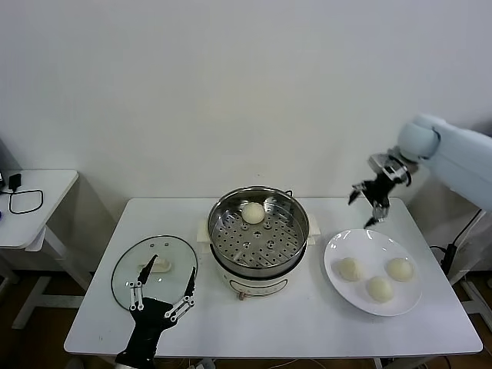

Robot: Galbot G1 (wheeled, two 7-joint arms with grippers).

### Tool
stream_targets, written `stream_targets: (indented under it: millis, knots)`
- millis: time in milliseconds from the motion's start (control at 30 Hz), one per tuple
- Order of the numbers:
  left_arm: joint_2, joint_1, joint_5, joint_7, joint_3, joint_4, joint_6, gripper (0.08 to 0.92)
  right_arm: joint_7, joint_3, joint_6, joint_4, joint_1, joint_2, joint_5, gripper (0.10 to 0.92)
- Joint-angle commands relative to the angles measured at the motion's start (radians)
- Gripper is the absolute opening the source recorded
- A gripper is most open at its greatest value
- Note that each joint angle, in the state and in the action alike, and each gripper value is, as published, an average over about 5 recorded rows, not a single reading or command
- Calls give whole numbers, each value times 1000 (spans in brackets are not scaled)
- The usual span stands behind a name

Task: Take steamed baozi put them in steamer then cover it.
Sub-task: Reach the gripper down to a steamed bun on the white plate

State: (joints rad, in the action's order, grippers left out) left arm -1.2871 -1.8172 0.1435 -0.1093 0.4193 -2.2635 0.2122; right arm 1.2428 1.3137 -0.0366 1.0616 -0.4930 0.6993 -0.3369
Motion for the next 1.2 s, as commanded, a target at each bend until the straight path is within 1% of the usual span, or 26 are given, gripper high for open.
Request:
stream_targets:
  millis: [33, 400, 733, 1067, 1200]
  knots:
    - [-3, 3, 2, 1, -6, 3, -3, 823, -69, 29, 79, 31, 128, -77, -62, 823]
    - [-6, -6, 2, -1, 2, 6, 3, 823, -146, -54, 73, -20, 244, -1, -16, 823]
    - [-11, -9, 1, -2, 2, 8, 7, 823, -178, -82, 58, -61, 297, 53, 22, 823]
    - [-11, -7, -3, -2, 2, 11, 9, 823, -193, -95, 60, -68, 319, 67, 61, 822]
    - [-11, -6, -5, -3, 3, 12, 10, 823, -193, -97, 57, -60, 317, 57, 75, 788]
